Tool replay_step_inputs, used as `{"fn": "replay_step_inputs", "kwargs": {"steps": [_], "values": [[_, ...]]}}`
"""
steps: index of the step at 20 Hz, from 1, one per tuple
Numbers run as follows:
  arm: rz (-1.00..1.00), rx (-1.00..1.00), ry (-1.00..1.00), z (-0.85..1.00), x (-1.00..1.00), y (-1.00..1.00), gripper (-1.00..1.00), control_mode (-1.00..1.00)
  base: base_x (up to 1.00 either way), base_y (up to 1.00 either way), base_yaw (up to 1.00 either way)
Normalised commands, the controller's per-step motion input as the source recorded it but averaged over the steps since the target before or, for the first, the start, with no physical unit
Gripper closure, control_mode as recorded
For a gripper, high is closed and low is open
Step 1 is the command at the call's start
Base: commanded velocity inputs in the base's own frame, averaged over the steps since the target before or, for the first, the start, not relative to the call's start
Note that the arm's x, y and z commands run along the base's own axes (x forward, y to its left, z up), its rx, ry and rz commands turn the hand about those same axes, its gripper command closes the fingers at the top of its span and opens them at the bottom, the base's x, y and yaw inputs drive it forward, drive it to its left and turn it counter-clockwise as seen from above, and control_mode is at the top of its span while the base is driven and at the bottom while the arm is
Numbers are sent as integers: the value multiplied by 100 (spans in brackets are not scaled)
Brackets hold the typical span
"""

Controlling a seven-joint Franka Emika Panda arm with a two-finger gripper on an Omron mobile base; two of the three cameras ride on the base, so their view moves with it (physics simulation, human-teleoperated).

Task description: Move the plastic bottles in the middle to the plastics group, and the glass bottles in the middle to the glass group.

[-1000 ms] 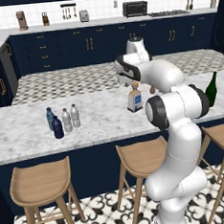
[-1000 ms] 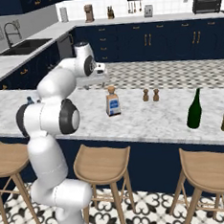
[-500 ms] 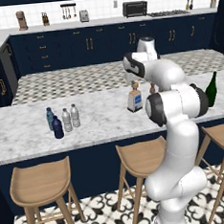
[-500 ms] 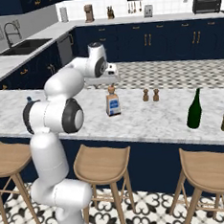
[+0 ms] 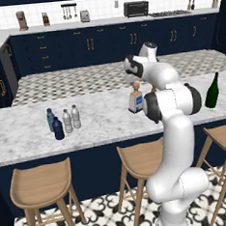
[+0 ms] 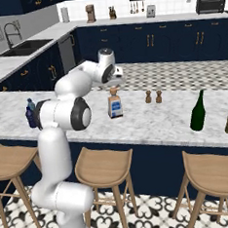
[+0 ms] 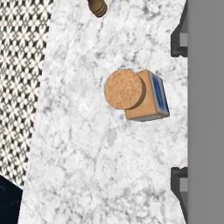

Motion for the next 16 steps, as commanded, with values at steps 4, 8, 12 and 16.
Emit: {"fn": "replay_step_inputs", "kwargs": {"steps": [4, 8, 12, 16], "values": [[0, -2, 7, 6, 0, -26, -100, -100, 0, 0, 0], [0, -2, 13, -5, 27, -3, -100, -100, 0, 0, 0], [0, -2, 20, -5, 21, 7, -100, -100, 0, 0, 0], [0, -3, 22, 0, 20, 5, -100, -100, 0, 0, 0]]}}
